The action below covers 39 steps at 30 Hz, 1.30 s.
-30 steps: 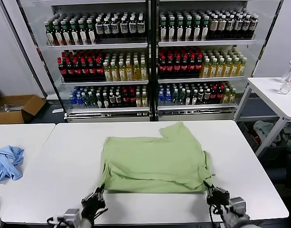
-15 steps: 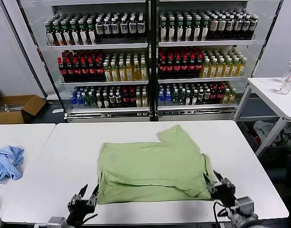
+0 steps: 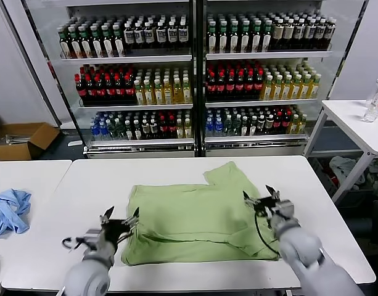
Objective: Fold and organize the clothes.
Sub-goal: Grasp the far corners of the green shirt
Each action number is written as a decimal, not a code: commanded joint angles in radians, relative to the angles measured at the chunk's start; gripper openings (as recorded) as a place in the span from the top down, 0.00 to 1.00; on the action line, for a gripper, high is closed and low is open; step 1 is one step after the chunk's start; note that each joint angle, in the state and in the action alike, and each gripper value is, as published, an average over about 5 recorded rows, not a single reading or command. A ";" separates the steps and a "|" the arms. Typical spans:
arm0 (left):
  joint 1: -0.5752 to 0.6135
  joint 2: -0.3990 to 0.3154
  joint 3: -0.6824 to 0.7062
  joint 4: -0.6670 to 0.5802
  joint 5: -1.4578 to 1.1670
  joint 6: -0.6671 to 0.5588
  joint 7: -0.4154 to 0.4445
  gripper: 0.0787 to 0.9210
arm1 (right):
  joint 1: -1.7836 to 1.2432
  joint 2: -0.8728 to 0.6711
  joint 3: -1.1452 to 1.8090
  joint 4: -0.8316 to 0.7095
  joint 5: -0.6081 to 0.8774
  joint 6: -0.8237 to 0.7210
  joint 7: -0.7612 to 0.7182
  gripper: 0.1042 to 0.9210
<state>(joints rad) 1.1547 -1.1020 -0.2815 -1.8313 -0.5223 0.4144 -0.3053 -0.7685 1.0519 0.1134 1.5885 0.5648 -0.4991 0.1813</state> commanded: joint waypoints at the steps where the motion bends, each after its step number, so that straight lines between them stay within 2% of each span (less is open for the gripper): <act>1: -0.371 -0.012 0.160 0.334 -0.072 0.026 -0.004 0.12 | 0.356 0.108 -0.146 -0.400 0.072 -0.015 -0.016 0.12; 11: -0.443 -0.044 0.176 0.445 -0.100 0.079 -0.039 0.12 | 0.399 0.213 -0.121 -0.602 0.064 -0.039 -0.041 0.12; 16: -0.424 -0.038 0.167 0.434 -0.148 0.089 -0.042 0.13 | 0.393 0.231 -0.135 -0.631 0.045 -0.060 -0.047 0.16; 19: -0.403 -0.036 0.158 0.419 -0.173 0.104 -0.036 0.19 | 0.387 0.235 -0.145 -0.630 0.043 -0.070 -0.055 0.26; 29: -0.362 -0.037 0.126 0.400 -0.267 0.161 0.001 0.52 | 0.364 0.209 -0.159 -0.583 0.054 -0.078 -0.080 0.61; 34: -0.345 -0.027 0.097 0.370 -0.325 0.144 0.015 0.69 | 0.333 0.178 -0.149 -0.489 0.063 -0.055 -0.096 0.79; 39: -0.304 -0.002 0.060 0.281 -0.370 0.080 0.035 0.86 | 0.280 0.133 -0.124 -0.365 0.047 0.010 -0.121 0.96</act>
<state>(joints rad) 0.8114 -1.1245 -0.1800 -1.4659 -0.7865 0.5366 -0.2908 -0.4476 1.2231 -0.0297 1.0907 0.6201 -0.5434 0.0860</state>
